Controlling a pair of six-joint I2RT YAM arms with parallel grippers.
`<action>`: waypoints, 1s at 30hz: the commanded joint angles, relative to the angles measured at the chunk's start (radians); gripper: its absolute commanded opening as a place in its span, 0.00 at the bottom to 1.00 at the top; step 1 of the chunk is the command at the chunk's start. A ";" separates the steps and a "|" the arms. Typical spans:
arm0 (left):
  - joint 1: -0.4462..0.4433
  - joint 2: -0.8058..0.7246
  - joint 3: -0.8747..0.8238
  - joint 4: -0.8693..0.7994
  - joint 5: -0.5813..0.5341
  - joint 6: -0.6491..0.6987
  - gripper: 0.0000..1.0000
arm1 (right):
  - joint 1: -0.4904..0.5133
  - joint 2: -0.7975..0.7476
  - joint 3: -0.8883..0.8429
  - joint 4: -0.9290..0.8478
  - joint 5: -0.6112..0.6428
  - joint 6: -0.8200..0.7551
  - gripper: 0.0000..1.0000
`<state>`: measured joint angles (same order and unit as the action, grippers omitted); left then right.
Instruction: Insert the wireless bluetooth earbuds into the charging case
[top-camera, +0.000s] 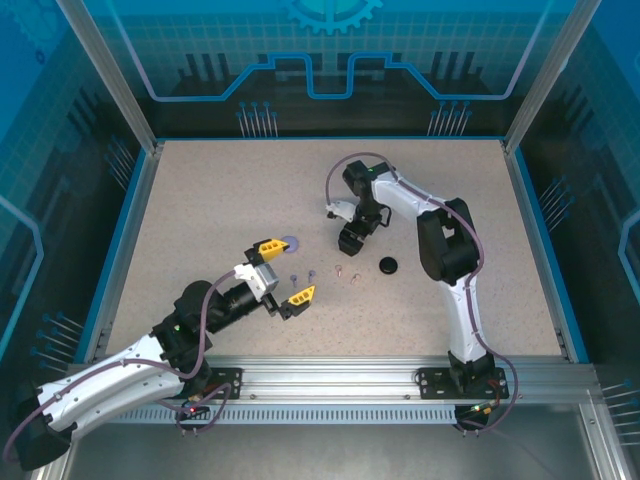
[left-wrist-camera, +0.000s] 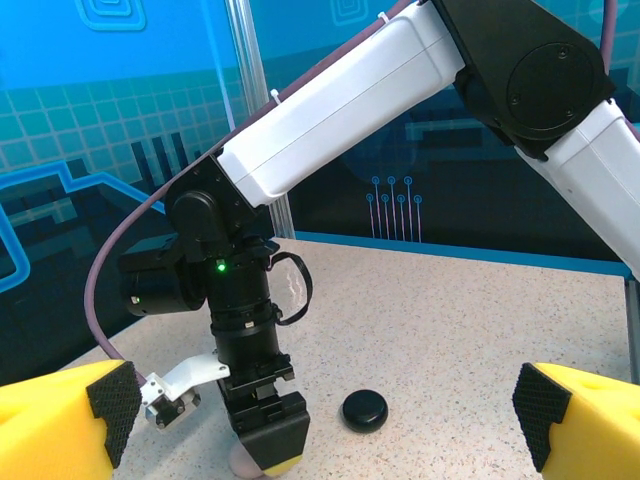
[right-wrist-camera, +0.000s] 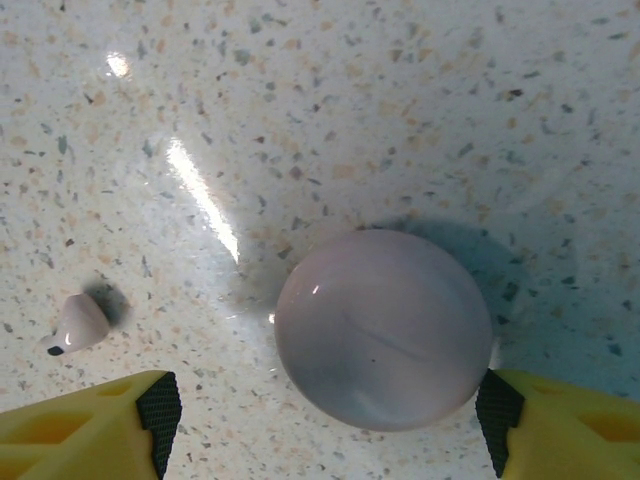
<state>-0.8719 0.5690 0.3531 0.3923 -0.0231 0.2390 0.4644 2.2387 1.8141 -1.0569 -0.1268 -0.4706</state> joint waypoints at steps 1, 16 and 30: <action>-0.001 -0.007 0.006 -0.002 -0.019 0.005 0.99 | 0.019 -0.037 -0.024 -0.016 -0.042 0.004 0.81; -0.001 -0.007 0.004 -0.003 -0.021 0.004 0.99 | 0.049 -0.155 -0.148 0.076 0.054 0.011 0.82; 0.001 -0.023 0.002 -0.016 -0.132 -0.027 0.99 | 0.107 -0.151 -0.143 0.190 0.181 -0.248 1.00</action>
<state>-0.8719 0.5644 0.3531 0.3851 -0.0978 0.2352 0.5591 2.0766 1.6657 -0.8852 0.0460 -0.6247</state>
